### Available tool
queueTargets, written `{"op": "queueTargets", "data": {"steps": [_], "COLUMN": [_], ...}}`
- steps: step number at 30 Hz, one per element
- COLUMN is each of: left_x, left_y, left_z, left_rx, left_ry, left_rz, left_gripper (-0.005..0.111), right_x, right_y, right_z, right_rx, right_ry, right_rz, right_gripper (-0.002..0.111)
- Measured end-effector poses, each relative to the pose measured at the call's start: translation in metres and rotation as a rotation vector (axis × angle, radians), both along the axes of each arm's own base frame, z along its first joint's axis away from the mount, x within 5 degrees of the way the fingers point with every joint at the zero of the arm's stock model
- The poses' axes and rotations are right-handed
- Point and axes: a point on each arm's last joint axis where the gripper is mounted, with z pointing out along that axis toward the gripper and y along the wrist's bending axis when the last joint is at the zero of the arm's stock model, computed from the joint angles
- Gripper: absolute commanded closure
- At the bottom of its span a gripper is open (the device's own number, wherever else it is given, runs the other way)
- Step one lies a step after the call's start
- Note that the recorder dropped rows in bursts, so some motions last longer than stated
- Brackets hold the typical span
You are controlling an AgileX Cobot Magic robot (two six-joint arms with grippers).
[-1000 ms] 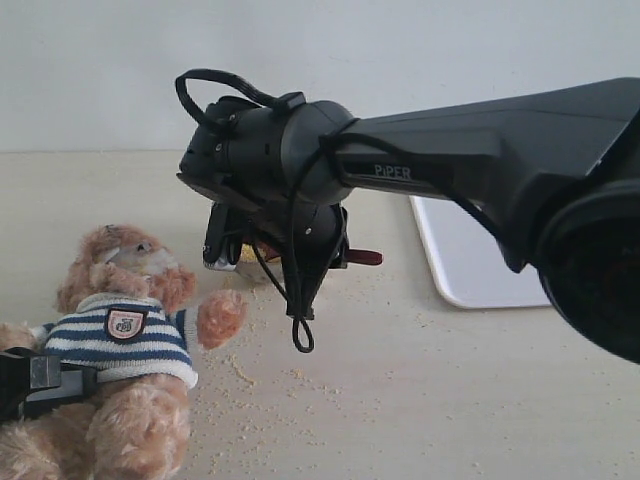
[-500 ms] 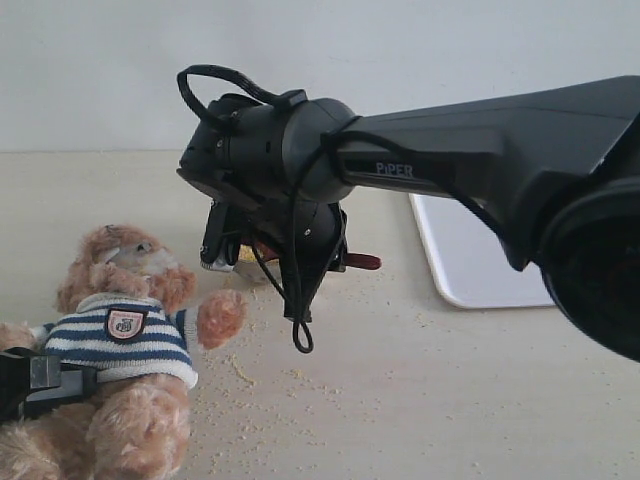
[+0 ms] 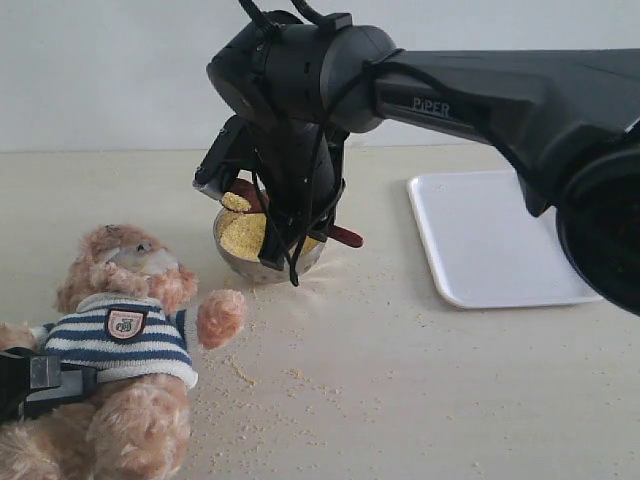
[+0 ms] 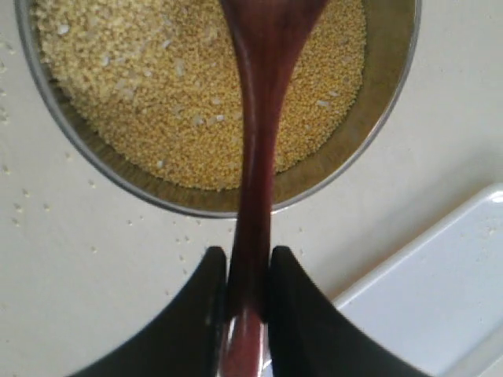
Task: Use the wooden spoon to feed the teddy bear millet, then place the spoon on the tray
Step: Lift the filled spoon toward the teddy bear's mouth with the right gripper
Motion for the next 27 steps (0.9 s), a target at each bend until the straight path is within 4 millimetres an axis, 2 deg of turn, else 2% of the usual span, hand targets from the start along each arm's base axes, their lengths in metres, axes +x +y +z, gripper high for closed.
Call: {"op": "queueTargets", "data": {"steps": [16,27], "left_x": [0.000,0.000], "left_y": [0.000,0.000], "left_z": [0.000,0.000], "left_rx": [0.000,0.000], "left_ry": [0.000,0.000], "left_rz": [0.000,0.000], "left_gripper": [0.102,0.102], "right_x": [-0.009,-0.020], "right_y": [0.007,0.007], "right_z": [-0.003,0.033], "right_rx": [0.099,0.221], "right_ry": [0.097,0.117], "right_rz": [-0.042,-0.046], "right_gripper": [0.104,0.104]}}
